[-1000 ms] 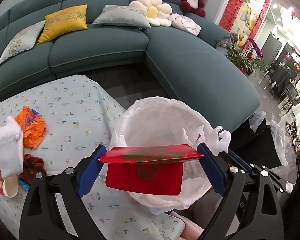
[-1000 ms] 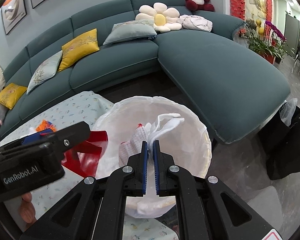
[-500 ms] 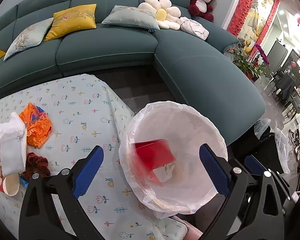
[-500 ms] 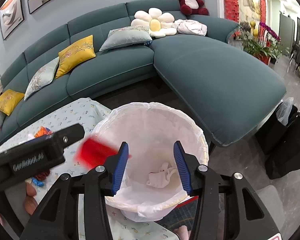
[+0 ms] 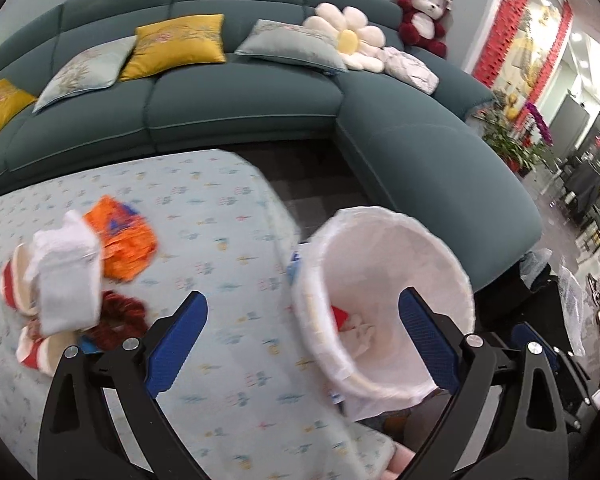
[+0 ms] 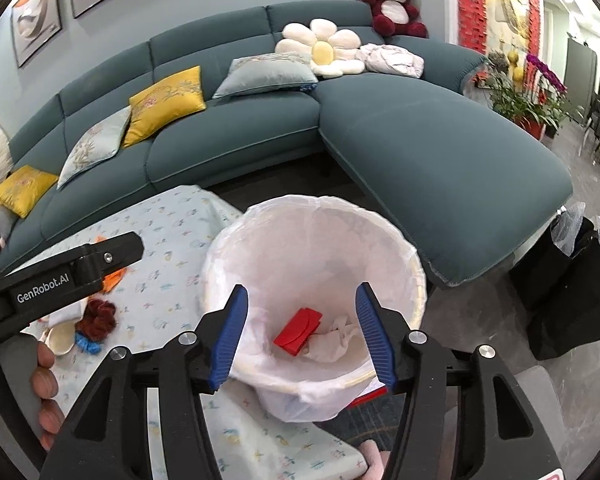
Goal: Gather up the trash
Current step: 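Grasp the red-and-white cup with the left gripper while the right grasps the blue strap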
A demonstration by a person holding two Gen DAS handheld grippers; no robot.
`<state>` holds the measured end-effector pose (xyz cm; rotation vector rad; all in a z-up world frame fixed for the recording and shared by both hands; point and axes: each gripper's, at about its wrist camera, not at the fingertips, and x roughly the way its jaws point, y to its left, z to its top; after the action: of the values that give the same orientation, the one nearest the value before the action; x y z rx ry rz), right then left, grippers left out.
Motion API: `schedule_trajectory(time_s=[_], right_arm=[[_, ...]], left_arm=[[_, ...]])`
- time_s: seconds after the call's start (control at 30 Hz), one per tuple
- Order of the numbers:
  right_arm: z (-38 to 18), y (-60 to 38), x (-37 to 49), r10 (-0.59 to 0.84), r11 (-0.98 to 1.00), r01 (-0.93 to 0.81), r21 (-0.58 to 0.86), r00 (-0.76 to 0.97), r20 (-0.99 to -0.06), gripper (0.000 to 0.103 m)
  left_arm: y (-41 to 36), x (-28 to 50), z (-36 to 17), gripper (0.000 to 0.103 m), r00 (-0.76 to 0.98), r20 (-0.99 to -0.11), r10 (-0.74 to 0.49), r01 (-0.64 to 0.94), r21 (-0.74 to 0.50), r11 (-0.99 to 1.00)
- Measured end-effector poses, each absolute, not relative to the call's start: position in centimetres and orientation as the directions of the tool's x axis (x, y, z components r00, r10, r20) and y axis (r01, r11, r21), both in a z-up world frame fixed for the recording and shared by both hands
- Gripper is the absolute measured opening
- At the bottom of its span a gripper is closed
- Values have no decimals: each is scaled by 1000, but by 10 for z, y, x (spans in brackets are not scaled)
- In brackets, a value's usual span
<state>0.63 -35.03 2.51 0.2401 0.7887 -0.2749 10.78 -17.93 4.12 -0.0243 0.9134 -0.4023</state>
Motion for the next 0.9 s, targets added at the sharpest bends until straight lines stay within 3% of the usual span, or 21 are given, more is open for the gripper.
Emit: schedule_trajectory(time_s=[0.57, 0.9], right_arm=[[14, -204, 12, 6, 985, 129, 119, 651, -759, 55], [-11, -130, 39, 80, 991, 37, 128, 604, -793, 55]], left_arm=[[18, 85, 8, 92, 544, -834, -93, 36, -88, 996], [69, 101, -30, 92, 467, -880, -86, -17, -106, 994]])
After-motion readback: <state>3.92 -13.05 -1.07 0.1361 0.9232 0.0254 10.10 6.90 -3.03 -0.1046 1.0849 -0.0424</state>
